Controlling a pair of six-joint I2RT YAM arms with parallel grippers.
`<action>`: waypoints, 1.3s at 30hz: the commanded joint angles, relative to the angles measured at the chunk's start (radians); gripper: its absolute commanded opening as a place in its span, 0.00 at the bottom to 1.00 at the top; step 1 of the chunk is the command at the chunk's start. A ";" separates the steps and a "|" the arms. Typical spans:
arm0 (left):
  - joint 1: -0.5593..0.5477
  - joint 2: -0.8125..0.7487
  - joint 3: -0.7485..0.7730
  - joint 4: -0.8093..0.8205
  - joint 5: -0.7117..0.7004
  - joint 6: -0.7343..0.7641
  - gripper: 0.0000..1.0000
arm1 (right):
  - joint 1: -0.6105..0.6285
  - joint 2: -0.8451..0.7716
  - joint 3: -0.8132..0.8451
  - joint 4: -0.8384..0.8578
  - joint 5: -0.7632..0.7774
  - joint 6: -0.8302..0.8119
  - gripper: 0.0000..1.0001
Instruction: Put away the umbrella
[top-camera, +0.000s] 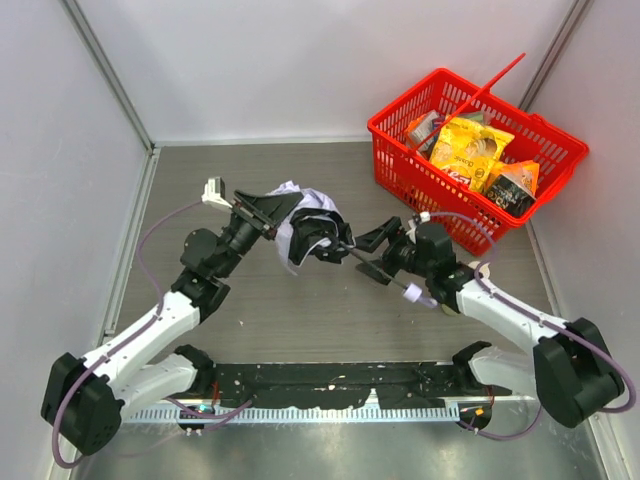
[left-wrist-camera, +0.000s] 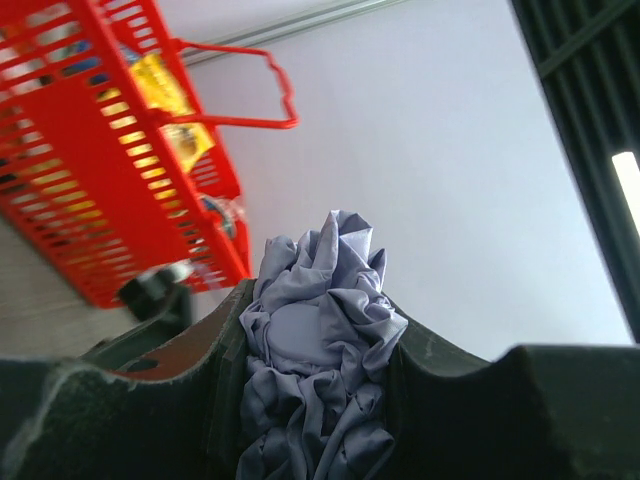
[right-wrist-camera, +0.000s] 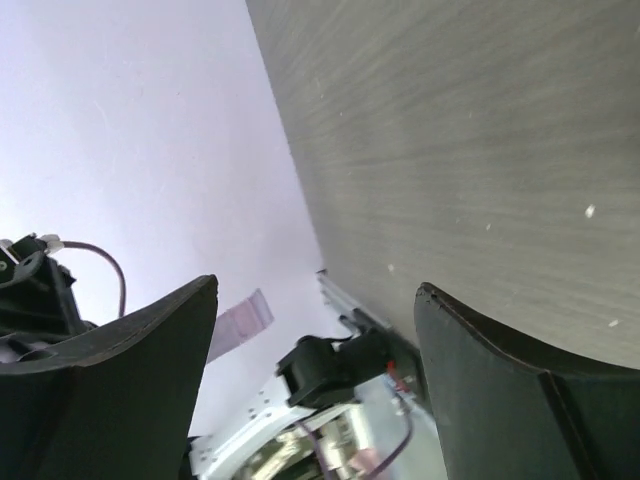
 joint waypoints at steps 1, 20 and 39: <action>0.006 0.045 0.101 0.232 0.017 -0.099 0.00 | 0.114 0.031 -0.044 0.371 -0.040 0.335 0.83; 0.000 0.125 0.131 0.367 0.017 -0.183 0.00 | 0.427 0.264 -0.087 0.858 0.230 0.812 0.67; -0.025 0.079 0.091 0.363 0.008 -0.192 0.00 | 0.494 0.398 -0.025 0.983 0.302 0.880 0.48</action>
